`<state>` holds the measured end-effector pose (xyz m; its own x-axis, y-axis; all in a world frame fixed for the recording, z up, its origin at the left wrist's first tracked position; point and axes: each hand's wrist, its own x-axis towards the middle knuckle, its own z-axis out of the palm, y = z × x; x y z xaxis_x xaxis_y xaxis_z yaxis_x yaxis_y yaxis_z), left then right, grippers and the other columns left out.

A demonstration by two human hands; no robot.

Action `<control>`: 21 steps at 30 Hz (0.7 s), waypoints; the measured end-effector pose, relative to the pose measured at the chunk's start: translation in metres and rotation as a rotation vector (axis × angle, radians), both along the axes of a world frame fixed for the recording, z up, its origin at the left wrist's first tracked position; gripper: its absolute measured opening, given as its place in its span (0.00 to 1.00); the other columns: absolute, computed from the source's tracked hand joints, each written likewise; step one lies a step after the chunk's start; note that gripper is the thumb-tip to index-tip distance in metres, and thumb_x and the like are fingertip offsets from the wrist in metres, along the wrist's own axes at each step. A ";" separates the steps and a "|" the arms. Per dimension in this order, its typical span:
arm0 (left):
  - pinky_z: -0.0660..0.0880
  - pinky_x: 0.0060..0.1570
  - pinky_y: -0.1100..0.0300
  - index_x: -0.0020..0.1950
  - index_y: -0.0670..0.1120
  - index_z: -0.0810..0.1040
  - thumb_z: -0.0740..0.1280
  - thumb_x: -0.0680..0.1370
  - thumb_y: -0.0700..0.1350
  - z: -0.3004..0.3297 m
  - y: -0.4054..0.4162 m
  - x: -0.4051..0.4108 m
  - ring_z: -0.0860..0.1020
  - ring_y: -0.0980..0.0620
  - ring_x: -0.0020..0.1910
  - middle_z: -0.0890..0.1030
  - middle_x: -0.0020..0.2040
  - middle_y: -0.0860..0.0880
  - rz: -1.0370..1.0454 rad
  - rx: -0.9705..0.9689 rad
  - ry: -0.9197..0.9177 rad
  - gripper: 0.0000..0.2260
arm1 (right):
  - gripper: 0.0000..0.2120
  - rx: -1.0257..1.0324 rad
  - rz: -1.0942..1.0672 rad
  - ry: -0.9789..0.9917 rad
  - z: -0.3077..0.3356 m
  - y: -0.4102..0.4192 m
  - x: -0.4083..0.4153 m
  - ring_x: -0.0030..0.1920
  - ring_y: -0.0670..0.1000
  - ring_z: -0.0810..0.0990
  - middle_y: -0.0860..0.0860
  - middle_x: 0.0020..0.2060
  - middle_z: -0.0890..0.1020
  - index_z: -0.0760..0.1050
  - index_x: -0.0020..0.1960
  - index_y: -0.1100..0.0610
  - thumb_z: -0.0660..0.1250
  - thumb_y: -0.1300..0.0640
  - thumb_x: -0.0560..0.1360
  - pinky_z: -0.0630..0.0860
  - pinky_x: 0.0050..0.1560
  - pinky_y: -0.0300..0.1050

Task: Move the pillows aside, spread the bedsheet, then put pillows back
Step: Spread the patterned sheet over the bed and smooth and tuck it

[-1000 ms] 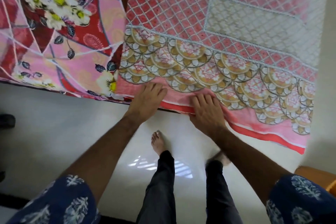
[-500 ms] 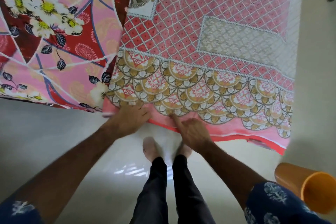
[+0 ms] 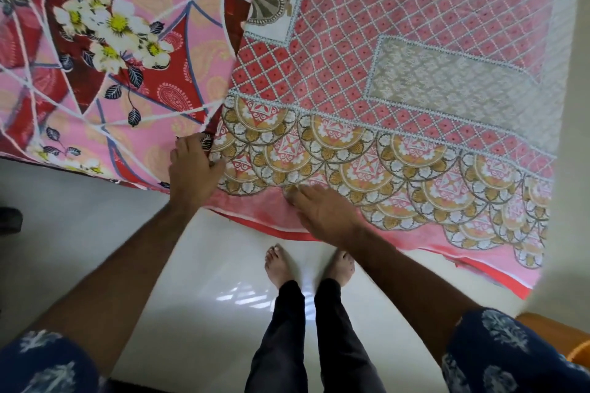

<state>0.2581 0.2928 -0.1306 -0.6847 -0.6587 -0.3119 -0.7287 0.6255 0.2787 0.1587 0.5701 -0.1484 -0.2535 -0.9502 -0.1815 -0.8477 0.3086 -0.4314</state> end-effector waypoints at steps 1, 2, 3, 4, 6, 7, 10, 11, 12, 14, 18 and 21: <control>0.71 0.60 0.41 0.67 0.41 0.72 0.75 0.74 0.52 -0.002 -0.007 -0.004 0.72 0.37 0.62 0.75 0.62 0.39 0.068 0.062 0.003 0.27 | 0.17 -0.007 -0.035 0.002 0.001 -0.011 -0.002 0.49 0.57 0.78 0.56 0.54 0.78 0.70 0.65 0.57 0.65 0.57 0.77 0.76 0.44 0.52; 0.73 0.58 0.43 0.65 0.42 0.72 0.76 0.73 0.54 -0.004 -0.013 -0.007 0.74 0.38 0.60 0.76 0.60 0.41 0.106 0.129 0.013 0.27 | 0.16 -0.021 -0.064 -0.014 0.002 -0.023 -0.003 0.48 0.58 0.78 0.56 0.53 0.79 0.71 0.64 0.58 0.65 0.57 0.77 0.76 0.43 0.52; 0.75 0.53 0.47 0.64 0.43 0.72 0.76 0.73 0.54 -0.003 -0.016 -0.010 0.77 0.41 0.56 0.78 0.56 0.43 0.141 0.212 0.025 0.26 | 0.16 -0.043 -0.086 -0.042 0.005 -0.034 -0.003 0.47 0.59 0.79 0.57 0.50 0.79 0.72 0.63 0.59 0.65 0.57 0.76 0.74 0.40 0.50; 0.75 0.46 0.51 0.62 0.43 0.70 0.76 0.74 0.53 -0.002 -0.017 -0.013 0.79 0.43 0.51 0.79 0.52 0.45 0.167 0.308 0.046 0.25 | 0.15 -0.061 -0.100 -0.072 0.007 -0.044 -0.003 0.45 0.60 0.79 0.57 0.48 0.79 0.72 0.61 0.60 0.66 0.57 0.76 0.73 0.38 0.49; 0.73 0.40 0.53 0.61 0.43 0.68 0.74 0.76 0.53 0.002 -0.018 -0.019 0.79 0.44 0.45 0.79 0.47 0.46 0.150 0.384 0.049 0.22 | 0.13 -0.074 -0.128 -0.094 0.013 -0.066 -0.003 0.45 0.60 0.79 0.58 0.47 0.79 0.73 0.59 0.60 0.66 0.57 0.76 0.75 0.37 0.50; 0.73 0.40 0.52 0.59 0.44 0.69 0.74 0.77 0.53 0.003 -0.019 -0.020 0.79 0.45 0.43 0.78 0.46 0.47 0.119 0.370 0.029 0.21 | 0.12 -0.084 -0.167 -0.102 0.014 -0.077 -0.003 0.46 0.59 0.78 0.57 0.48 0.79 0.74 0.58 0.59 0.66 0.57 0.76 0.76 0.38 0.51; 0.67 0.34 0.55 0.52 0.46 0.71 0.71 0.78 0.56 -0.001 -0.026 -0.022 0.76 0.52 0.36 0.75 0.37 0.52 0.034 0.356 -0.009 0.17 | 0.11 -0.100 -0.350 -0.160 0.017 -0.110 -0.015 0.48 0.57 0.76 0.57 0.51 0.78 0.73 0.59 0.60 0.64 0.58 0.78 0.78 0.45 0.55; 0.65 0.32 0.56 0.49 0.46 0.71 0.70 0.78 0.58 0.001 -0.031 -0.025 0.75 0.54 0.34 0.75 0.35 0.53 0.010 0.348 -0.032 0.16 | 0.12 -0.081 -0.405 -0.167 0.017 -0.121 -0.021 0.49 0.57 0.76 0.57 0.52 0.77 0.72 0.60 0.60 0.63 0.58 0.78 0.78 0.46 0.55; 0.65 0.32 0.56 0.46 0.46 0.72 0.68 0.79 0.60 0.000 -0.039 -0.029 0.76 0.53 0.33 0.75 0.34 0.52 -0.028 0.337 -0.055 0.17 | 0.13 -0.061 -0.455 -0.172 0.018 -0.134 -0.029 0.50 0.57 0.76 0.57 0.53 0.77 0.71 0.62 0.60 0.62 0.57 0.79 0.79 0.47 0.54; 0.67 0.33 0.55 0.41 0.48 0.74 0.67 0.78 0.63 -0.002 -0.055 -0.037 0.78 0.47 0.36 0.76 0.33 0.51 -0.118 0.332 -0.107 0.19 | 0.14 -0.004 -0.539 -0.166 0.023 -0.161 -0.045 0.50 0.58 0.78 0.57 0.53 0.77 0.68 0.62 0.59 0.60 0.51 0.81 0.79 0.47 0.54; 0.68 0.35 0.57 0.41 0.48 0.75 0.62 0.80 0.65 0.000 -0.076 -0.039 0.79 0.47 0.38 0.78 0.35 0.51 -0.374 0.282 -0.116 0.20 | 0.29 0.283 -0.731 -0.102 0.025 -0.233 -0.073 0.54 0.61 0.82 0.57 0.56 0.82 0.68 0.67 0.57 0.56 0.34 0.80 0.77 0.57 0.57; 0.68 0.37 0.56 0.44 0.51 0.73 0.60 0.83 0.57 0.009 -0.086 -0.031 0.81 0.43 0.43 0.83 0.42 0.47 -0.486 0.170 -0.018 0.13 | 0.28 0.415 -0.798 0.000 0.025 -0.276 -0.082 0.59 0.62 0.81 0.58 0.60 0.82 0.74 0.66 0.58 0.55 0.37 0.81 0.76 0.62 0.58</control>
